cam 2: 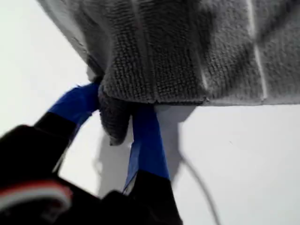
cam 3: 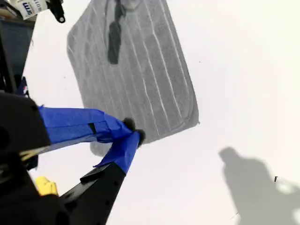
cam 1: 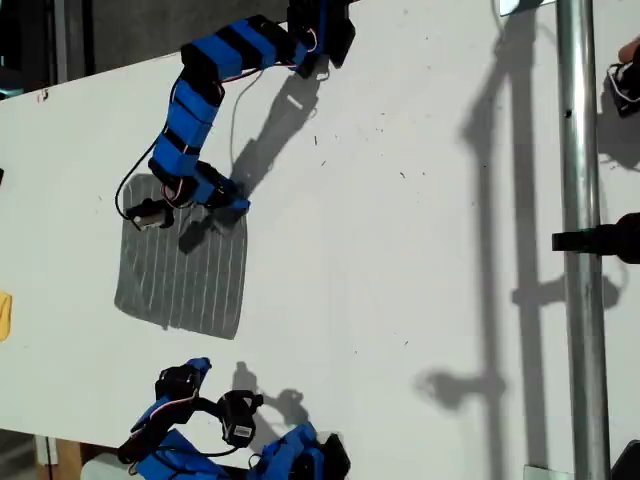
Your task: Grasp corners of a towel and fold twice.
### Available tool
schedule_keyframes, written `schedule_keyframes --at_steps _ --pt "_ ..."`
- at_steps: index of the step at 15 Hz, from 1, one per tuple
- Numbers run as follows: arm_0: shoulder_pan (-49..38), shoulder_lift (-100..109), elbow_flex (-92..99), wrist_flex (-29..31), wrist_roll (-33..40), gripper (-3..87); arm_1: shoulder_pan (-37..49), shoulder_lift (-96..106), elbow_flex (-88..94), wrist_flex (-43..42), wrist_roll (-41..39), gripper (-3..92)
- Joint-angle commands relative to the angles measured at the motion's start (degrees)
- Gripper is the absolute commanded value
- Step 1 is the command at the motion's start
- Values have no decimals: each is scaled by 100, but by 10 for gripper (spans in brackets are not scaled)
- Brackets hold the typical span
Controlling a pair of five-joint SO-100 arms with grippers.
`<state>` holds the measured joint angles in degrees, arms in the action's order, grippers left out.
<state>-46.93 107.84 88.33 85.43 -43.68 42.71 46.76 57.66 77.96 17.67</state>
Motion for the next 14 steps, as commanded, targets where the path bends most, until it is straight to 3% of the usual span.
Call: schedule_keyframes --at_steps 1,8,11,13,14 --pt "-35 237 -26 -97 9 -28 -9 -26 -44 26 -88 -2" --pt "-35 -281 -483 -141 114 -16 -211 -18 -35 -26 -44 -2" --pt "-123 -1705 -1626 229 439 247 -211 -18 -35 -35 -44 -2" --pt "-316 -2364 -2215 360 756 366 -229 -18 -18 -35 -44 -2" --pt "-439 -2725 -2619 571 967 380 -229 -18 -18 -26 -44 -2"
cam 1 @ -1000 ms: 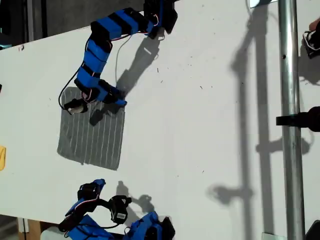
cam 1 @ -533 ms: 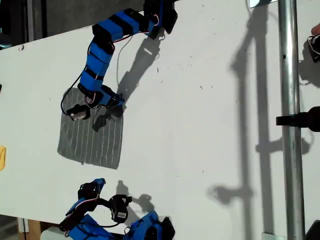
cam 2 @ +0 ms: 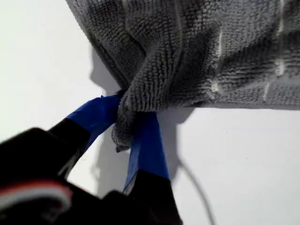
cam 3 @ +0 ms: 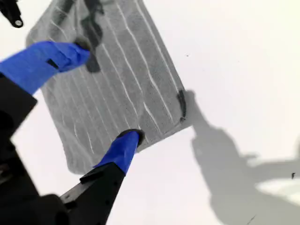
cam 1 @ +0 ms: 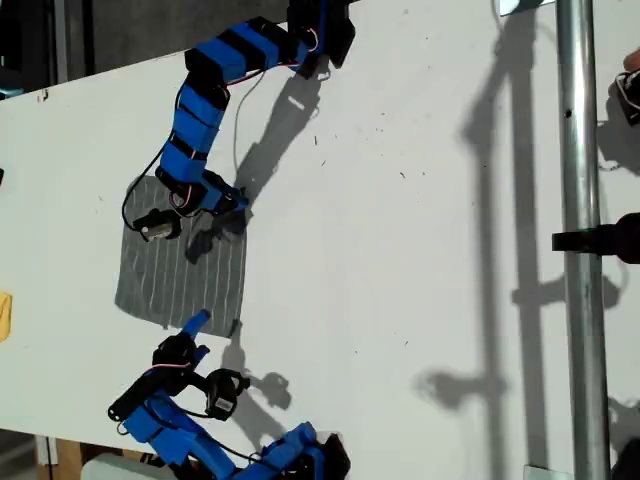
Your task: Grasp corners of a towel and fold twice.
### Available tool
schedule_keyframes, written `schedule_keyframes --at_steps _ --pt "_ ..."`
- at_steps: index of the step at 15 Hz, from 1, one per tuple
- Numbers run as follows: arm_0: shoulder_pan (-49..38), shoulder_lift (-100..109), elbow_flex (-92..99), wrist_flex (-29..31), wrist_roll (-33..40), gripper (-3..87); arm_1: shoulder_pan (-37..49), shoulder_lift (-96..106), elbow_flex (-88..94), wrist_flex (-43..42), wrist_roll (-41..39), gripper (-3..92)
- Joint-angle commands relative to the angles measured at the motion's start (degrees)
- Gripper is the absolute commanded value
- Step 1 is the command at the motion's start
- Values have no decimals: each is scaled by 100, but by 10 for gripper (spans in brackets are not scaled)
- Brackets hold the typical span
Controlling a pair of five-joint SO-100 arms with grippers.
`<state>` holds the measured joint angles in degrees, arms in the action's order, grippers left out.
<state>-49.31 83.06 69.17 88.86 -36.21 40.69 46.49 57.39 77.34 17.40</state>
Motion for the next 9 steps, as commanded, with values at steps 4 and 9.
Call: schedule_keyframes --at_steps 4,9 --pt "-589 -861 -633 70 378 381 -26 18 35 18 -18 -2" --pt "-554 -2224 -686 -650 97 335 -44 26 44 18 -18 -2"
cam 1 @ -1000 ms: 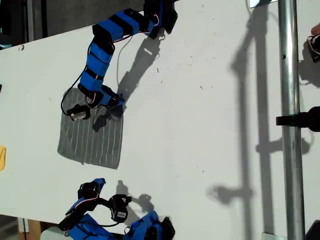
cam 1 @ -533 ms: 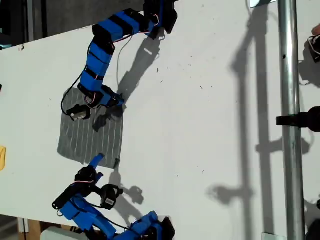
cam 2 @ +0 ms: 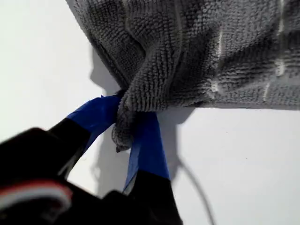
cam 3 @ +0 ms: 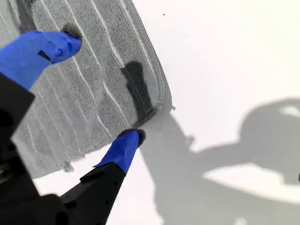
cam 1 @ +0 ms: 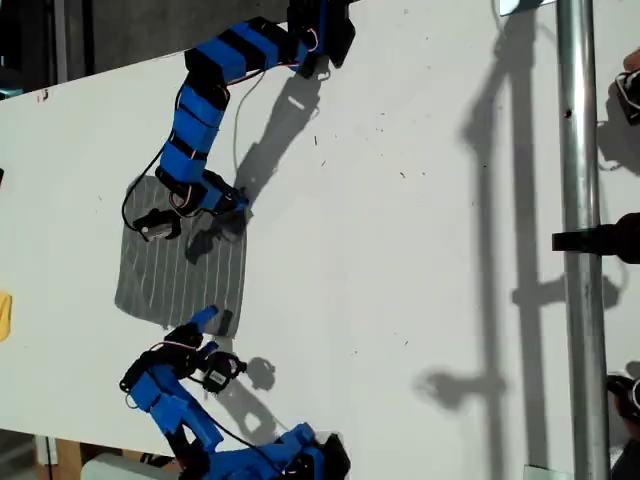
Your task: Grasp corners of a towel and fold twice.
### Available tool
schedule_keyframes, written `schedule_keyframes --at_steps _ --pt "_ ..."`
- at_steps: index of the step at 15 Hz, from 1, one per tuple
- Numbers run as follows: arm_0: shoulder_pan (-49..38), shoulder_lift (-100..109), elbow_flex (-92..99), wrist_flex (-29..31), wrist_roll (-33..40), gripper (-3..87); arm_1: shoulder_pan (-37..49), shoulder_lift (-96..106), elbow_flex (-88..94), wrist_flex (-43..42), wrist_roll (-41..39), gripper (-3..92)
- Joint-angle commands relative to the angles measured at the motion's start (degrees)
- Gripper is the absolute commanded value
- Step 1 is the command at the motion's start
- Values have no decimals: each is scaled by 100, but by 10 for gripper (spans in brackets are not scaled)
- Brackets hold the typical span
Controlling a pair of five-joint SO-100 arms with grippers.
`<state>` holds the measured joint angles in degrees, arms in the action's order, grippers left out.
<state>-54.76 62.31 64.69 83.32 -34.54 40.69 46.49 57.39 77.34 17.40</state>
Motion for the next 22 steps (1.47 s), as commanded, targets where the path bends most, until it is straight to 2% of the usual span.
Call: schedule_keyframes --at_steps 1,3,5,6,7,8,13,15,18,22 --pt "0 -396 -264 -149 -193 313 -35 35 44 18 -18 -2" --pt "-9 -870 -316 -220 -299 272 -35 35 44 9 -18 -2" --pt "-79 -1301 -738 53 -343 201 -26 44 44 -9 -18 -2" --pt "-114 -1310 -782 88 -343 67 -18 44 44 -35 -18 -2" --pt "-123 -1310 -800 132 -316 -1 -9 44 44 -35 -18 -2" --pt "-88 -1283 -800 185 -299 -28 -9 53 44 -35 -18 -2" --pt "378 -1002 -861 703 -606 -29 -246 721 589 18 229 -2" --pt "993 -615 -756 976 -633 -29 -668 1591 1292 35 519 -2" --pt "2057 896 466 809 -1327 -29 -1811 2927 2250 413 1345 -2" --pt "3920 3691 3164 308 -3006 -29 -3999 4122 2760 1055 3234 -2"
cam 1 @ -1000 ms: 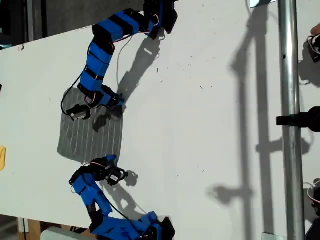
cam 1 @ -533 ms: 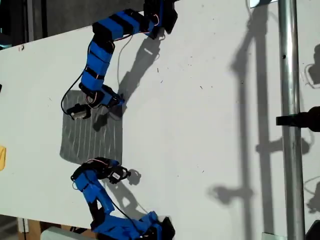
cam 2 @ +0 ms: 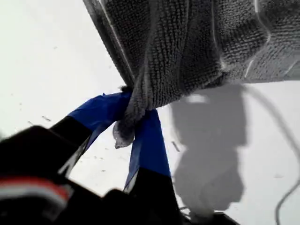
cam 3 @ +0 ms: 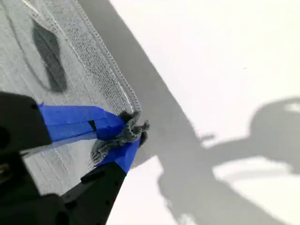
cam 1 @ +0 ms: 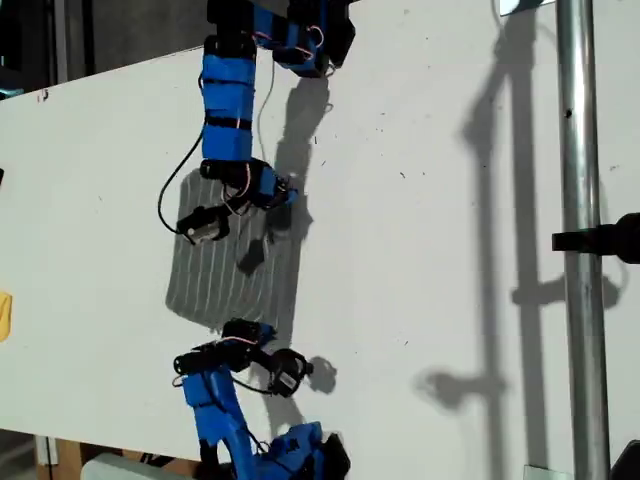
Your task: Grasp corners of a towel and fold twice.
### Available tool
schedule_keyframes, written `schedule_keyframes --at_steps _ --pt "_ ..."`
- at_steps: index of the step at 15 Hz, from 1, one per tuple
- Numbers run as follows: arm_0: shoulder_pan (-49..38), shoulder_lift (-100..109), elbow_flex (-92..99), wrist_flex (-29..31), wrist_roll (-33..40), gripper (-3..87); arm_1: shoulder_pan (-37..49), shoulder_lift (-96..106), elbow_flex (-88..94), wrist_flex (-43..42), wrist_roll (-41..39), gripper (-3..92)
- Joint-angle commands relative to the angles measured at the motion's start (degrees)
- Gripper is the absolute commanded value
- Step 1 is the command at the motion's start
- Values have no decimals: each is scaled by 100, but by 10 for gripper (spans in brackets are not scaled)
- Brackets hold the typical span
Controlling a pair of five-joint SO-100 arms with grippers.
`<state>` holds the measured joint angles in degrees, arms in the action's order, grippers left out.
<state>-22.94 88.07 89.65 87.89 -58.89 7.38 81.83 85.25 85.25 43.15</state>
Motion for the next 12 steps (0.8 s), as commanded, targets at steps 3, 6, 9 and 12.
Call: schedule_keyframes --at_steps 3,6,9,12 --pt "2593 2101 1740 -580 -2461 -29 -2364 492 -299 334 2268 -2" --pt "2874 1995 1907 -729 -2979 -29 -2461 378 -475 422 2698 -2" --pt "1002 1960 1811 -1151 -879 -29 -677 712 -79 773 1670 -2" --pt "-932 932 352 -1020 1222 -29 1477 853 -70 782 141 -2"
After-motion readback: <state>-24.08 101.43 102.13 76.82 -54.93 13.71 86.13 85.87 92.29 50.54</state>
